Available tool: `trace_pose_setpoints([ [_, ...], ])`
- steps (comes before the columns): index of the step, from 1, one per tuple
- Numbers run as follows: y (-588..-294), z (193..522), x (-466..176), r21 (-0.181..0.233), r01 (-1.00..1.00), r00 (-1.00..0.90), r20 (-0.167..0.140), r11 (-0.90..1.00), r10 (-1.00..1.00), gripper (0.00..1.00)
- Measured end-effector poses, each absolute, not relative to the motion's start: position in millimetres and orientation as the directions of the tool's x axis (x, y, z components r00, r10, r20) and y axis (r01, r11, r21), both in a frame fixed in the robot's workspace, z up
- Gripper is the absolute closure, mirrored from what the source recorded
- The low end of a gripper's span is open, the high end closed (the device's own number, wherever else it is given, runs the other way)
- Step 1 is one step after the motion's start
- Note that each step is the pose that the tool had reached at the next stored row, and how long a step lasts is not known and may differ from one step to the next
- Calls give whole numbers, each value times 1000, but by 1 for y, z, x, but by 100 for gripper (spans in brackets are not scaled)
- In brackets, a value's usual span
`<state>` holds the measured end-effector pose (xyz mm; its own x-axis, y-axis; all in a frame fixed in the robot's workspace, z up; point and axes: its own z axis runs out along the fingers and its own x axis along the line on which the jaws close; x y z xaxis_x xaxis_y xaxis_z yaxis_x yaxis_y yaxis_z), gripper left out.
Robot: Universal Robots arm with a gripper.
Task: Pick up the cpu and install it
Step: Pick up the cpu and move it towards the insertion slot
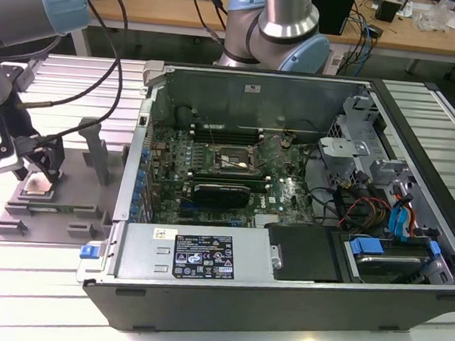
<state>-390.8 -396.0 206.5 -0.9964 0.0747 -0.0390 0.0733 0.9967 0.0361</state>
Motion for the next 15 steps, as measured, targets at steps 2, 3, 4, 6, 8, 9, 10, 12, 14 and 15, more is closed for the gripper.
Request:
trace_pose_setpoints([
  [2,-396,204,-391,36,66,-997,-39,997,68,40],
  [3,-396,204,-391,35,62,-997,-39,997,63,40],
  [4,-396,204,-391,34,57,-998,-39,998,58,40],
  [6,-396,203,-391,34,43,-998,-39,999,44,40],
  [8,-396,203,-391,34,42,-998,-39,999,43,40],
  [9,-396,203,-391,34,42,-998,-39,999,43,40],
  [10,-396,203,-391,34,41,-998,-39,999,43,40],
  [12,-396,203,-391,34,41,-998,-39,999,42,40],
  [14,-396,195,-391,32,8,-999,-42,999,10,32],
  [15,-396,193,-391,32,8,-999,-42,999,10,32],
])
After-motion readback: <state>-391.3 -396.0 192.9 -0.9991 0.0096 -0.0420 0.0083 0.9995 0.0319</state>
